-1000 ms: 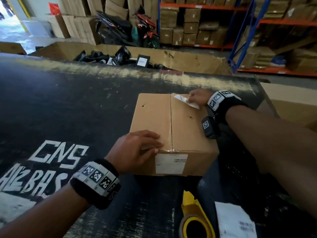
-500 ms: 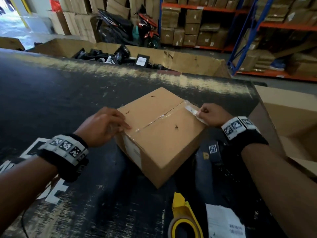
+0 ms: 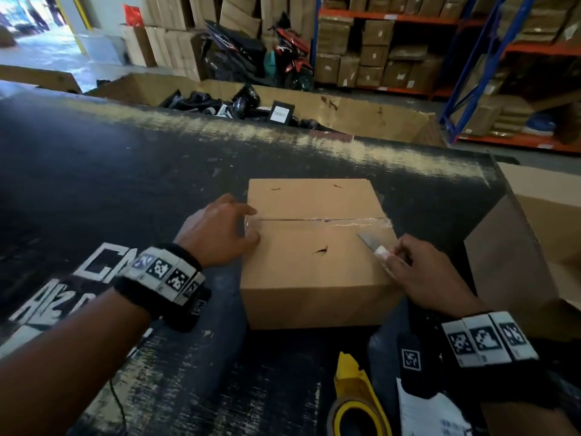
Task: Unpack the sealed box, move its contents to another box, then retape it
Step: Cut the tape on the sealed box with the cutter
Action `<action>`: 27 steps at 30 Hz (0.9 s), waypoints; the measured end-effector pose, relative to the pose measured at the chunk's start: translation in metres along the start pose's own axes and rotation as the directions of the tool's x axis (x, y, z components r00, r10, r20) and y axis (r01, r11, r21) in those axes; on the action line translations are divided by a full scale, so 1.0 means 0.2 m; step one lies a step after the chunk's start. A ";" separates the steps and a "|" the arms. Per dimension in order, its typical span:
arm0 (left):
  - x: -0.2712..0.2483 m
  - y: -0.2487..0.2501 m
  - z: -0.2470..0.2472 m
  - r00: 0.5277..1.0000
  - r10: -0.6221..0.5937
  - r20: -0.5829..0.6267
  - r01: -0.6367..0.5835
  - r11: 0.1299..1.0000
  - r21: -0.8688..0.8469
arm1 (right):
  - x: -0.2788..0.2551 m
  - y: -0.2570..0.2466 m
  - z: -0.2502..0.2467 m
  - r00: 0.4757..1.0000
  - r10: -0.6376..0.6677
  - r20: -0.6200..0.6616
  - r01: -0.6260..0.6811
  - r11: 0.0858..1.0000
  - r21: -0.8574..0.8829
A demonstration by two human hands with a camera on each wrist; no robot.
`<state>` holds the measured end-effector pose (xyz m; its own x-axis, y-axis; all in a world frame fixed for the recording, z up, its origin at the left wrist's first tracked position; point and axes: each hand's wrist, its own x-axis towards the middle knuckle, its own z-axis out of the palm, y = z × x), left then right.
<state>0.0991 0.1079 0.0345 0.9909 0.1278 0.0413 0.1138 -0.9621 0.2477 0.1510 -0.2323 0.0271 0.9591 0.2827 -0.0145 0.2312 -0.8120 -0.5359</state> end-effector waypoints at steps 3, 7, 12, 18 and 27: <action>-0.17 0.02 0.07 0.997 0.005 0.073 -0.004 1.000 -0.022 | -0.08 -0.02 0.05 1.000 -0.018 0.018 0.018 1.000 -0.006; -0.26 0.01 0.12 0.999 0.009 0.040 -0.005 0.995 -0.102 | -0.24 -0.07 0.05 0.999 -0.040 0.033 0.039 0.999 0.031; -0.27 0.00 0.15 0.998 -0.046 -0.036 0.037 0.975 -0.219 | -0.29 -0.10 0.01 0.997 -0.046 0.067 0.045 0.999 0.017; -0.22 0.05 0.17 0.972 -0.180 -0.153 0.116 0.927 -0.356 | -0.06 -0.29 -0.05 0.988 -0.157 0.000 0.153 0.963 -0.223; -0.13 0.04 0.18 0.912 -0.370 -0.180 0.175 0.745 -0.644 | 0.34 -0.65 0.16 0.904 -0.415 0.106 0.427 0.893 -0.144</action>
<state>0.0768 0.0886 0.0012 0.8483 0.5156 0.1205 0.2117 -0.5389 0.8153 0.1811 -0.0922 0.0688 0.7535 0.6464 0.1199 0.6393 -0.6779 -0.3628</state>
